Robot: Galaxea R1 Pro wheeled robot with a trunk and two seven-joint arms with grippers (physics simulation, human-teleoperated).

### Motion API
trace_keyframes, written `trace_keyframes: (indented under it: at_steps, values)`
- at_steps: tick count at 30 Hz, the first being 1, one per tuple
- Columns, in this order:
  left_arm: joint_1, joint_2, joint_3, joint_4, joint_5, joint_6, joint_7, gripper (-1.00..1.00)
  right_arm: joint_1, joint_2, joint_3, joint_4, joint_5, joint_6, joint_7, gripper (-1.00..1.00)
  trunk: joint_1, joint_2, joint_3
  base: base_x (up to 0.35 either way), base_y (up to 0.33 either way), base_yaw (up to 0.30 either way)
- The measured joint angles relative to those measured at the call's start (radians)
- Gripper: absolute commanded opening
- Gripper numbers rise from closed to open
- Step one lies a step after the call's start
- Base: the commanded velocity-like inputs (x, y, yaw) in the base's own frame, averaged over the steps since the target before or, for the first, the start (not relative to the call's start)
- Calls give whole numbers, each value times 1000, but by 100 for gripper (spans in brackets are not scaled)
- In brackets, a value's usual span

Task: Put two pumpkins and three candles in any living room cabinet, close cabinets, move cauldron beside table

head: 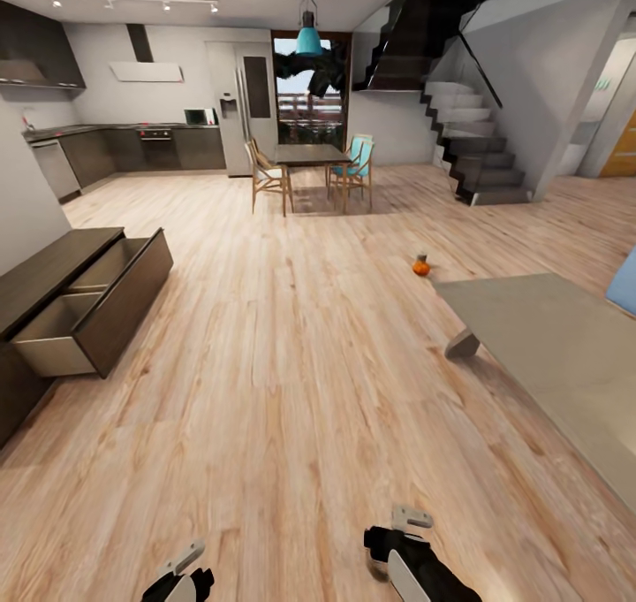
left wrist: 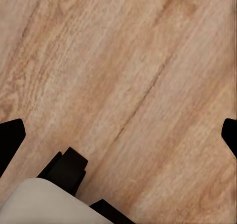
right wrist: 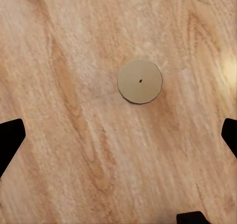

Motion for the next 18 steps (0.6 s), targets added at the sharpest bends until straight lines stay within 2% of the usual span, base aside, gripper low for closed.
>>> trace_keyframes:
  at_steps: [10, 18]
  values:
    - [0, 0, -1, 0, 0, 0, 0, 100, 0, -1, 0, 1, 0, 0, -1, 100, 0, 0, 0, 236, -101, 0]
    - [0, 1, 7, -9, 6, 6, 3, 100, 0, 3, 1, 48, -1, 0, -2, 100, 0, 0, 0, 33, -18, 0]
